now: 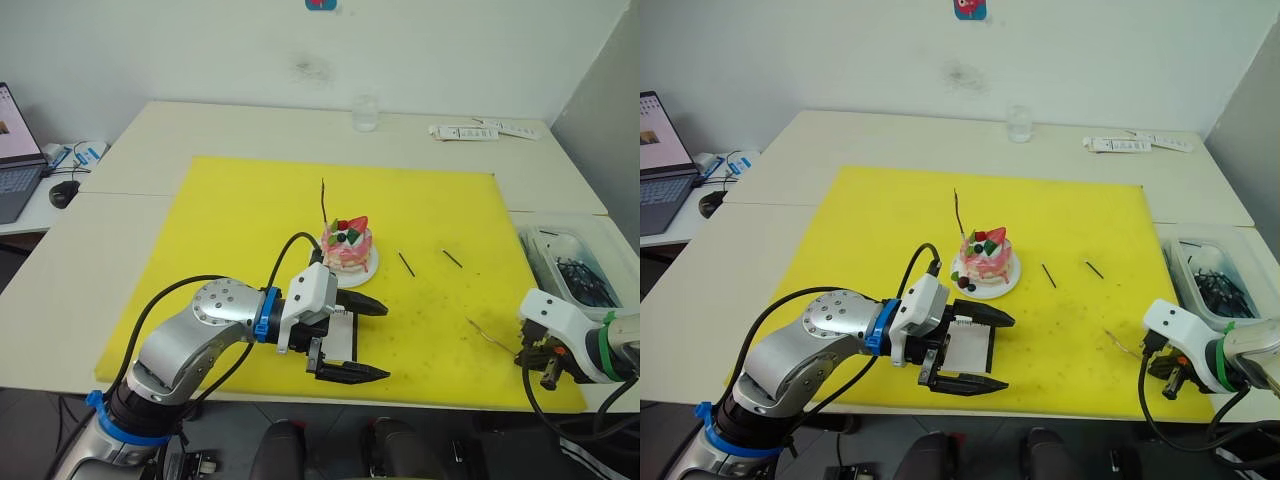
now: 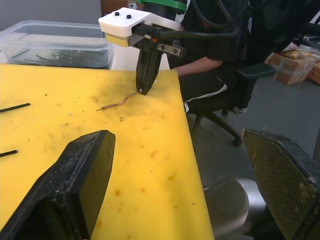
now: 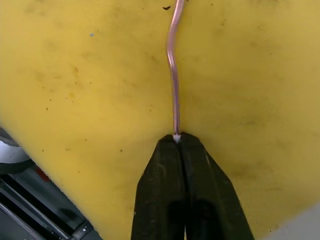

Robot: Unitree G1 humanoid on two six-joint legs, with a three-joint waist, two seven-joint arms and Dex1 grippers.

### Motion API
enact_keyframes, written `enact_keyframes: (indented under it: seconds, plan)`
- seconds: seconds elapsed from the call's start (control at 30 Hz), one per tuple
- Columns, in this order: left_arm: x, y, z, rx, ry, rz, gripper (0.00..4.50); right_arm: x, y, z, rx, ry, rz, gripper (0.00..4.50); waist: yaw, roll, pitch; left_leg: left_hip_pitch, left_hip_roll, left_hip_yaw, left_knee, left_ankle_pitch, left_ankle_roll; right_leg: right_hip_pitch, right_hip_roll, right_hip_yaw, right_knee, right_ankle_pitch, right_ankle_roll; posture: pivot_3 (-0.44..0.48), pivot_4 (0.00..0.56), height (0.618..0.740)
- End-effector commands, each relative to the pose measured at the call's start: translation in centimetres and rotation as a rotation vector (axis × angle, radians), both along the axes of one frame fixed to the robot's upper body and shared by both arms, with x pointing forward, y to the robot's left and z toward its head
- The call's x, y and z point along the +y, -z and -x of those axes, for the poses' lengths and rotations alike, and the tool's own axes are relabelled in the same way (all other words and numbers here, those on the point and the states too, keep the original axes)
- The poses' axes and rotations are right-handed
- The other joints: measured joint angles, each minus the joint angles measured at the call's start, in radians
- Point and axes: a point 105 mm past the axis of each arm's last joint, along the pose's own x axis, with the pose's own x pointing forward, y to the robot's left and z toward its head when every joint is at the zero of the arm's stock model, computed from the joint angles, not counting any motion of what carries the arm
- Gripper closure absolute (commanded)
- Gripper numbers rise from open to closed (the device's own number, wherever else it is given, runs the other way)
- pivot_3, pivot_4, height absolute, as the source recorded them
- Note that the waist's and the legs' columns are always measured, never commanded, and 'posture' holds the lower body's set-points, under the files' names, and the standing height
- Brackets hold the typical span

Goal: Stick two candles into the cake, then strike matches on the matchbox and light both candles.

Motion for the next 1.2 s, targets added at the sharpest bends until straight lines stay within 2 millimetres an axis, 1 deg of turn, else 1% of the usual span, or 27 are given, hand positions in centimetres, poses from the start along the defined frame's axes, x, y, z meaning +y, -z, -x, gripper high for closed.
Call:
enact_keyframes:
  seconds: [0.03,0.07,0.1,0.13,0.17,0.2,0.27,0.3,0.4,0.43,0.5,0.53,0.6,0.67,0.7,0.77,0.87,1.03,1.1,1.2]
  plan:
    - [-0.2,-0.3,0.4,-0.028,0.013,0.013,0.0,0.4,-0.7,-0.2,-0.017,0.006,-0.037,4.46,0.0,0.0,0.0,0.0,0.0,0.0,0.0,0.0,0.0,0.0,0.0,0.0,0.0,0.0,0.0,0.0,0.15,0.74]
    - [0.0,-0.2,0.3,-0.029,0.006,0.009,0.0,0.4,-1.4,-0.4,-0.037,0.008,-0.05,4.46,0.0,0.0,0.0,0.0,0.0,0.0,0.0,0.0,0.0,0.0,0.0,0.0,0.0,0.0,0.0,0.0,0.15,0.74]
    - [0.3,-0.2,0.2,-0.026,-0.015,0.008,0.0,0.6,-2.8,-0.8,-0.077,0.016,-0.089,4.46,0.0,0.0,0.0,0.0,0.0,0.0,0.0,0.0,0.0,0.0,0.0,0.0,0.0,0.0,0.0,0.0,0.15,0.74]
    - [0.7,-0.3,0.0,-0.017,-0.042,0.012,0.0,1.1,-4.3,-1.3,-0.131,0.01,-0.137,4.46,-0.003,0.0,0.0,0.0,0.0,0.0,0.0,0.0,0.0,0.0,0.0,0.0,0.0,0.0,0.0,0.0,0.15,0.74]
    - [1.0,-0.3,-0.2,-0.011,-0.06,0.015,0.0,1.4,-5.3,-1.6,-0.168,0.004,-0.171,4.46,-0.006,0.001,0.0,0.0,0.0,0.0,0.0,0.0,0.0,0.0,0.0,0.001,0.0,0.0,0.0,0.0,0.15,0.74]
    - [1.3,-0.4,-0.4,-0.001,-0.088,0.025,0.0,2.2,-6.5,-2.1,-0.224,-0.012,-0.227,4.46,-0.008,0.001,0.0,0.0,0.0,0.0,0.0,0.0,0.0,0.0,0.0,0.001,0.001,0.0,0.0,0.0,0.15,0.74]
    - [1.9,-0.7,-0.9,0.019,-0.153,0.052,0.0,4.4,-8.5,-3.1,-0.35,-0.044,-0.368,4.46,-0.009,0.0,0.0,0.0,0.001,-0.001,0.0,0.0,0.0,0.0,0.001,0.0,0.001,0.0,0.0,0.0,0.15,0.74]
    - [2.3,-0.8,-1.2,0.024,-0.193,0.064,0.0,6.0,-9.4,-3.6,-0.412,-0.075,-0.452,4.46,-0.012,-0.001,0.0,0.001,0.001,-0.001,0.0,0.0,0.0,0.0,0.001,-0.001,0.001,0.0,0.0,0.0,0.15,0.74]
    - [3.0,-1.1,-2.0,0.019,-0.284,0.091,0.0,8.9,-10.5,-4.3,-0.498,-0.105,-0.594,4.46,-0.016,0.0,0.0,0.001,0.001,-0.003,0.0,0.0,0.0,0.0,0.001,-0.001,0.001,0.001,-0.001,0.0,0.15,0.74]
    - [3.5,-1.4,-2.7,0.006,-0.345,0.113,0.0,10.1,-10.7,-5.0,-0.563,-0.106,-0.652,4.46,-0.015,0.0,0.0,0.0,0.001,-0.003,0.0,0.0,0.0,0.0,0.001,-0.001,0.001,0.001,-0.001,0.0,0.15,0.74]
    - [4.4,-1.8,-3.6,-0.001,-0.44,0.148,0.0,12.1,-10.8,-6.0,-0.643,-0.1,-0.727,4.46,-0.017,-0.001,0.0,0.0,0.002,-0.002,0.0,0.0,0.0,0.0,0.001,-0.001,0.001,0.001,-0.001,0.0,0.15,0.74]
    - [4.8,-2.0,-3.9,-0.022,-0.477,0.152,0.0,13.0,-11.0,-6.4,-0.71,-0.11,-0.775,4.46,-0.018,0.0,0.0,0.0,0.002,-0.002,0.0,0.0,0.0,0.0,0.001,-0.001,0.001,0.001,-0.001,0.0,0.15,0.74]
    - [5.8,-2.3,-4.8,-0.058,-0.558,0.163,0.0,15.1,-10.8,-7.6,-0.838,-0.123,-0.849,4.46,-0.018,0.0,0.0,-0.001,0.001,-0.002,-0.001,0.0,0.0,-0.001,0.001,0.0,0.001,0.0,-0.001,0.0,0.15,0.74]
    - [6.3,-2.6,-5.3,-0.068,-0.6,0.176,0.0,16.2,-10.4,-8.1,-0.911,-0.142,-0.877,4.46,-0.017,0.0,0.0,-0.001,0.002,-0.001,-0.001,0.0,0.0,-0.001,0.001,0.0,0.001,0.0,0.0,0.0,0.15,0.74]
    - [6.6,-2.7,-5.5,-0.069,-0.619,0.182,0.0,16.6,-10.8,-8.4,-0.976,-0.147,-0.917,4.46,-0.016,0.0,0.0,-0.001,0.002,-0.001,-0.001,0.0,0.0,-0.001,0.0,0.0,0.001,0.0,0.0,0.0,0.15,0.74]
    - [7.0,-2.7,-5.8,-0.096,-0.64,0.165,0.0,17.3,-9.9,-9.5,-1.027,-0.135,-0.936,4.46,-0.017,0.0,0.0,-0.001,0.002,0.0,0.0,0.0,0.0,-0.001,0.0,0.001,0.001,0.001,0.0,0.0,0.15,0.74]
    - [7.1,-2.8,-5.9,-0.101,-0.641,0.164,0.0,18.4,-9.6,-10.7,-1.096,-0.127,-0.956,4.46,-0.017,0.0,0.0,-0.001,0.002,0.0,0.0,0.0,0.0,-0.001,-0.001,0.002,0.001,0.001,0.0,0.0,0.15,0.74]
    - [6.7,-3.0,-6.0,-0.098,-0.627,0.169,0.0,19.8,-8.9,-11.8,-1.12,-0.122,-0.981,4.46,-0.018,0.0,0.0,0.0,0.002,0.0,0.0,0.0,0.0,-0.001,0.0,0.001,0.002,0.001,-0.001,0.0,0.15,0.74]
    - [6.5,-3.2,-6.0,-0.097,-0.621,0.173,0.0,20.0,-8.7,-12.1,-1.131,-0.109,-0.992,4.46,-0.017,0.0,0.0,0.0,0.002,-0.001,0.0,0.0,0.0,-0.001,0.0,0.0,0.002,0.001,-0.001,0.0,0.15,0.74]
    - [6.4,-3.3,-6.0,-0.094,-0.615,0.176,0.0,20.2,-8.2,-12.2,-1.133,-0.115,-0.991,4.46,-0.018,0.0,0.0,0.0,0.002,0.0,-0.001,0.0,0.0,-0.001,0.0,0.001,0.001,0.004,-0.005,0.0,0.15,0.74]
